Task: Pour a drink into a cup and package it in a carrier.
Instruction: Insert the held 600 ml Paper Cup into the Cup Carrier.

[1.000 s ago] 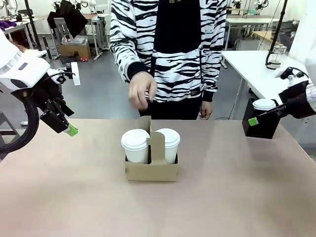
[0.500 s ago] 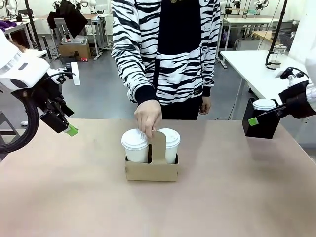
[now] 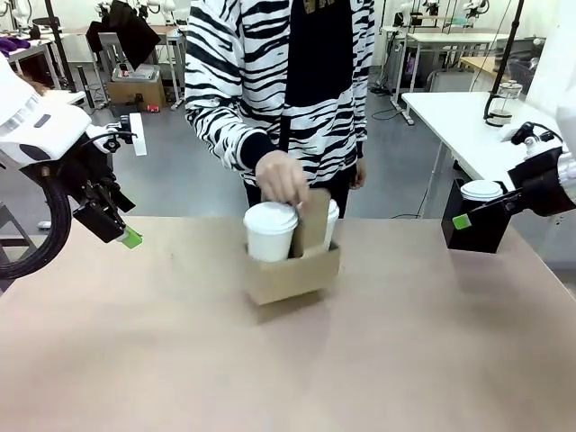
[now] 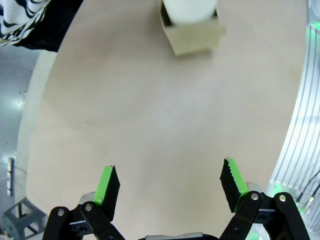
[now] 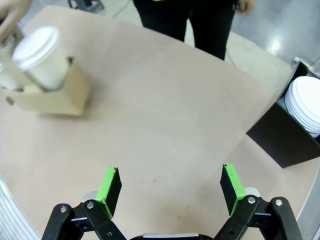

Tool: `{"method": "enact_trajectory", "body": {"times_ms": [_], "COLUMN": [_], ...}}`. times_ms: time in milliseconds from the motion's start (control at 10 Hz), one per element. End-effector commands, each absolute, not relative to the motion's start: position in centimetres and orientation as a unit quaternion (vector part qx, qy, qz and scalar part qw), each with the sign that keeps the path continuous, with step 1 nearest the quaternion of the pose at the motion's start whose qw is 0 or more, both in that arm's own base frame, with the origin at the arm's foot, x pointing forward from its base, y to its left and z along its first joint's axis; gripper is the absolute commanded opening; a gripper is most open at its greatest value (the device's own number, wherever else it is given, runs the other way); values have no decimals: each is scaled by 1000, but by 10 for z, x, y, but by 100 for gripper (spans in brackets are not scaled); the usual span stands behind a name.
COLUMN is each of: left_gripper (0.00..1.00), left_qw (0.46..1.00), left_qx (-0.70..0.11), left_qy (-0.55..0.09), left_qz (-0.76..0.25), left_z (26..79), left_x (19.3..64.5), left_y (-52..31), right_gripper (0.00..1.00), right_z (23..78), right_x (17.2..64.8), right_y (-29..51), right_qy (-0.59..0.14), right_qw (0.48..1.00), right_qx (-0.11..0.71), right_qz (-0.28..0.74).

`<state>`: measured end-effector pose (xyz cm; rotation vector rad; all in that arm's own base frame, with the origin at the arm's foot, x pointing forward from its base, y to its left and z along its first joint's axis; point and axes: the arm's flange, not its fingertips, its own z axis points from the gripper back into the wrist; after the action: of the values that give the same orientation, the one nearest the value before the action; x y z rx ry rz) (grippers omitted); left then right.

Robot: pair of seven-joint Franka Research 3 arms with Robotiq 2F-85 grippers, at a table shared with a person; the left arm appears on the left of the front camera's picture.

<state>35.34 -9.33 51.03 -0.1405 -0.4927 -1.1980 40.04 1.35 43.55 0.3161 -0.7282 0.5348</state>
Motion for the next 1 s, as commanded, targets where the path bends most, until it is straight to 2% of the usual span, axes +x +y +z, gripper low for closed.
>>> {"method": "enact_trajectory", "body": {"times_ms": [0, 900], "left_gripper": [100, 100], "left_qw": [797, 797], "left_qx": [-67, -67], "left_qy": [-227, -227], "left_qz": [-555, -555], "left_z": [512, 512], "left_x": [354, 354], "left_y": [-93, -93], "right_gripper": [100, 100], "right_z": [435, 435], "right_x": [402, 402], "right_y": [12, 12], "right_qy": [-364, -364], "right_qw": [878, 878], "right_qx": [165, 165], "right_qz": [264, 264]}}
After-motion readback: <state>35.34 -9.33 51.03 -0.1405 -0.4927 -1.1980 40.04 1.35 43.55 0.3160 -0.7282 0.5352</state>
